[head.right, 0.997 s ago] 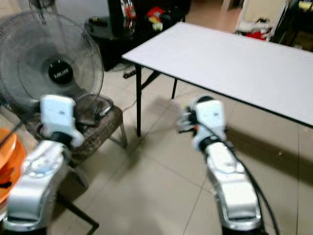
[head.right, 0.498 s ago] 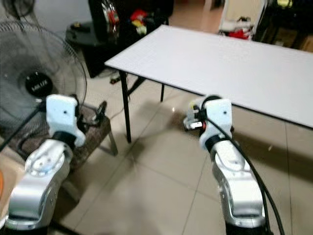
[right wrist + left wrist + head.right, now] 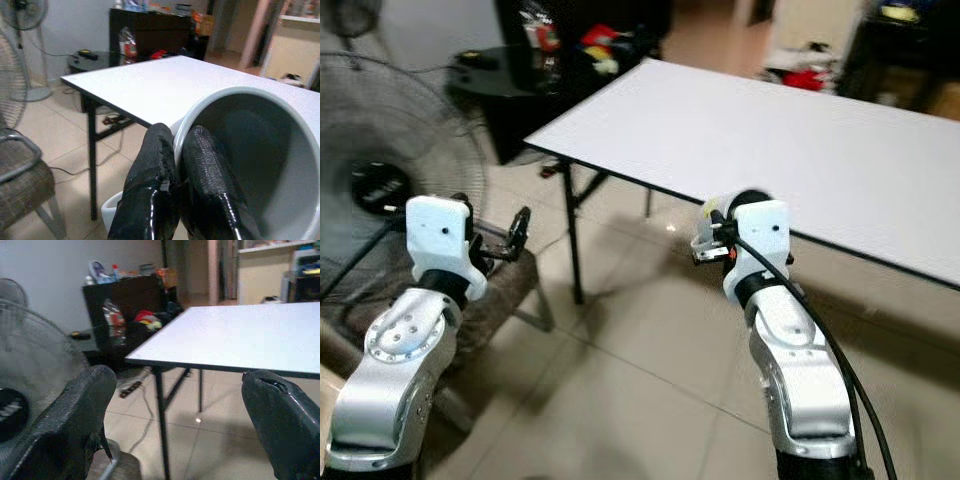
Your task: Setting the table
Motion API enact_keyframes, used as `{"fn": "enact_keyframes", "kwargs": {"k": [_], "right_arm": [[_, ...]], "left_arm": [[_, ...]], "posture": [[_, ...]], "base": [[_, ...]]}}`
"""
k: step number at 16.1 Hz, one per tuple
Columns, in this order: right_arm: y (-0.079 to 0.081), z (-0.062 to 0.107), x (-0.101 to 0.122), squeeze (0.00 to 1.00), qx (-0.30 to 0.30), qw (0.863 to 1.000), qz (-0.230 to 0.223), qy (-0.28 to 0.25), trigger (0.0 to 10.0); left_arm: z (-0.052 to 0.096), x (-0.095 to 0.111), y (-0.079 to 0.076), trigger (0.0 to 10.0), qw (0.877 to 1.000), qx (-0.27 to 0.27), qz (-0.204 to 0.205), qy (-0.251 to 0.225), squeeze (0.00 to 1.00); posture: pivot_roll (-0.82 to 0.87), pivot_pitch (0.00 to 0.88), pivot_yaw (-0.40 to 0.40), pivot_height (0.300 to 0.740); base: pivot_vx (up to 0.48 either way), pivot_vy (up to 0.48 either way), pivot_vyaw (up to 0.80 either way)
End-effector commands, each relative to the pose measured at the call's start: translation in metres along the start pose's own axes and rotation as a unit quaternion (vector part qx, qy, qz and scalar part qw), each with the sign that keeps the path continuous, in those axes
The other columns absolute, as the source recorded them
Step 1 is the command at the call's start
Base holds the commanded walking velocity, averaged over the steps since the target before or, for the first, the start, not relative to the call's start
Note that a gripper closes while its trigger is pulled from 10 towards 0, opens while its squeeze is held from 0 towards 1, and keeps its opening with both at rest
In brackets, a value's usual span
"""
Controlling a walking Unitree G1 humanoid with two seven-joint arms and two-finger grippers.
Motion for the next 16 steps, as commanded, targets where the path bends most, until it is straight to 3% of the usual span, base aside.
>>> {"fn": "enact_keyframes", "kwargs": {"k": [1, 13, 16], "right_arm": [[0.0040, -0.0035, 0.0105, 0.00, 0.008, 1.000, 0.003, -0.020, 10.0], [0.0014, -0.0016, 0.0153, 0.00, 0.014, 0.999, 0.020, -0.026, 10.0], [0.0037, -0.0022, 0.0130, 0.00, 0.021, 1.000, 0.014, -0.017, 10.0]], "left_arm": [[-0.0008, 0.0027, 0.0041, 10.0, 1.000, 0.006, -0.005, -0.002, 0.00], [-0.0062, 0.0041, -0.0046, 10.0, 1.000, -0.010, 0.002, -0.006, 0.00], [-0.0054, 0.0032, -0.0051, 10.0, 1.000, -0.012, 0.002, -0.005, 0.00]], "posture": [[0.08, 0.000, -0.008, 0.740], [0.06, 0.000, 0.001, 0.740], [0.06, 0.000, -0.001, 0.740]], "base": [[0.337, 0.000, 0.00], [0.337, 0.000, 0.00], [0.336, 0.000, -0.80]]}}
Point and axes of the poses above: a point about 5 cm out from each wrist's last joint towards the gripper, its own z axis pointing back from the gripper into the wrist, its own x axis along the axis of the wrist's last joint, y = z × x, the point moved 4 cm from there along -z, pointing out of the wrist towards the gripper, and after that the axes turned 11 degrees about z, right-handed, at the moved point
